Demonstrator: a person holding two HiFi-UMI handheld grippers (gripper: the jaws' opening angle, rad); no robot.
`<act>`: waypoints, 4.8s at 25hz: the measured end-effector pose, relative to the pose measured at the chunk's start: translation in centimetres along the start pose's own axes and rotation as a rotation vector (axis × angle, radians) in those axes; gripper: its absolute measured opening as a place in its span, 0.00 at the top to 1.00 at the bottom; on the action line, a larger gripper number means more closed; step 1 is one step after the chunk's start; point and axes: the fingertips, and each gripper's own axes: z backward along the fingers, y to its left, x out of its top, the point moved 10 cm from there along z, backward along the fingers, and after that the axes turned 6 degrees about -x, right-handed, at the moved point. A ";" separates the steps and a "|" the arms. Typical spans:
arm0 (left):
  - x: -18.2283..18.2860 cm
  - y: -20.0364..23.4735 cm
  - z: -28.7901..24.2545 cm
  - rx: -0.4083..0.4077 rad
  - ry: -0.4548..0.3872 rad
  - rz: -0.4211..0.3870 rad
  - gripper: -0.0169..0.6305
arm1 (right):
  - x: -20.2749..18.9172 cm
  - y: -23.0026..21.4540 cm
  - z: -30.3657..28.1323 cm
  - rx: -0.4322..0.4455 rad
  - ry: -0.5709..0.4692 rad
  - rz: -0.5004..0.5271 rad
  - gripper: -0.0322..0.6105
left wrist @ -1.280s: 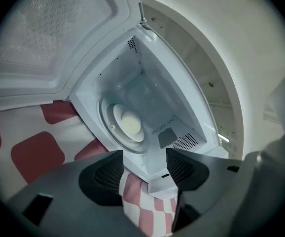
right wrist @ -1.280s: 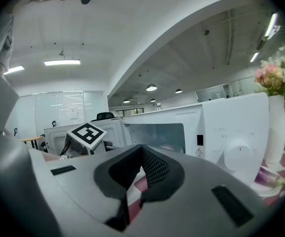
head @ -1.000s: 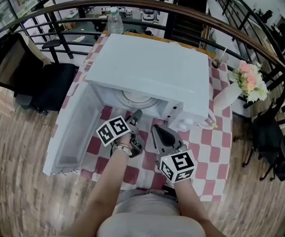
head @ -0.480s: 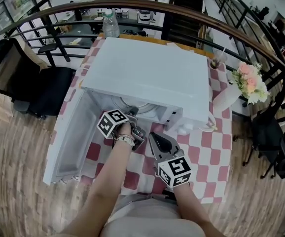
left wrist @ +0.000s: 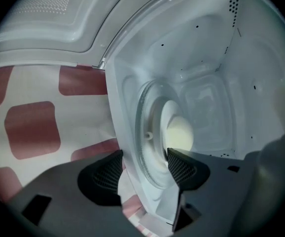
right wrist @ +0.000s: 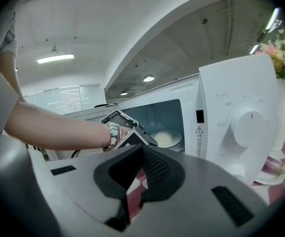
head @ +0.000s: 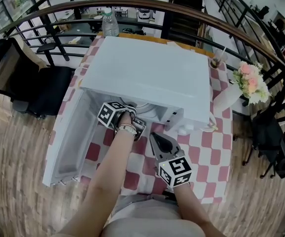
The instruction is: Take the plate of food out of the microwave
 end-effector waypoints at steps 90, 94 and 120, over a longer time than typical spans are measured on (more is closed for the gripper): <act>-2.5 2.7 3.1 -0.285 -0.063 0.092 0.93 | 1.4 1.0 2.6 -0.025 -0.066 0.019 0.91; -3.0 3.0 3.4 -0.359 -0.098 0.089 0.95 | 1.5 1.1 2.9 -0.028 -0.072 0.018 0.91; -3.9 2.7 7.7 -0.512 -0.106 0.049 0.95 | 2.5 1.4 5.0 -0.019 -0.127 0.031 0.91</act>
